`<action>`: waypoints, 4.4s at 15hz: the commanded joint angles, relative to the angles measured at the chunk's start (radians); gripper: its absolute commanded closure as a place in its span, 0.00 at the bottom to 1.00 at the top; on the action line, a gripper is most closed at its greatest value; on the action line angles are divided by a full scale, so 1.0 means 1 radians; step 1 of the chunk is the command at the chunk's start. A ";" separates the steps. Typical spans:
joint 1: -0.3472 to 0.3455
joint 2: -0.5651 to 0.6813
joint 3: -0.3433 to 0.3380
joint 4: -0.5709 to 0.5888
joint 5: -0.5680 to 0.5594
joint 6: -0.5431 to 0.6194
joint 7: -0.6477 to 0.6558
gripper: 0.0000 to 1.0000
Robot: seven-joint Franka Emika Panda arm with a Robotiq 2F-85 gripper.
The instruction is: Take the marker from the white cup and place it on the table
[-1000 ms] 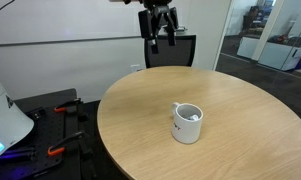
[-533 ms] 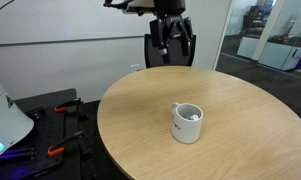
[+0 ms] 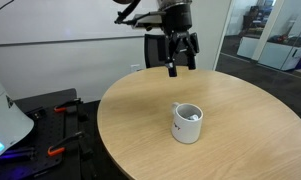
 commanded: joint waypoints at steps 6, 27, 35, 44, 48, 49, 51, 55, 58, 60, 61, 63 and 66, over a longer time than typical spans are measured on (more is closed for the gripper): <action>0.055 0.027 -0.052 0.026 -0.057 -0.006 0.125 0.00; 0.119 0.211 -0.123 0.104 -0.110 0.001 0.338 0.31; 0.146 0.266 -0.148 0.141 -0.104 -0.003 0.337 0.35; 0.160 0.308 -0.167 0.178 -0.097 -0.011 0.332 0.39; 0.167 0.337 -0.173 0.197 -0.095 -0.014 0.332 0.40; 0.168 0.345 -0.174 0.201 -0.093 -0.015 0.332 0.39; 0.169 0.362 -0.176 0.212 -0.089 -0.018 0.330 0.41; 0.175 0.393 -0.181 0.234 -0.086 -0.020 0.330 0.43; 0.181 0.414 -0.185 0.250 -0.086 -0.024 0.330 0.42; 0.188 0.427 -0.190 0.259 -0.086 -0.025 0.330 0.43; 0.191 0.433 -0.192 0.264 -0.084 -0.026 0.329 0.44; 0.197 0.446 -0.197 0.274 -0.083 -0.028 0.328 0.46; 0.204 0.462 -0.202 0.286 -0.081 -0.035 0.328 0.46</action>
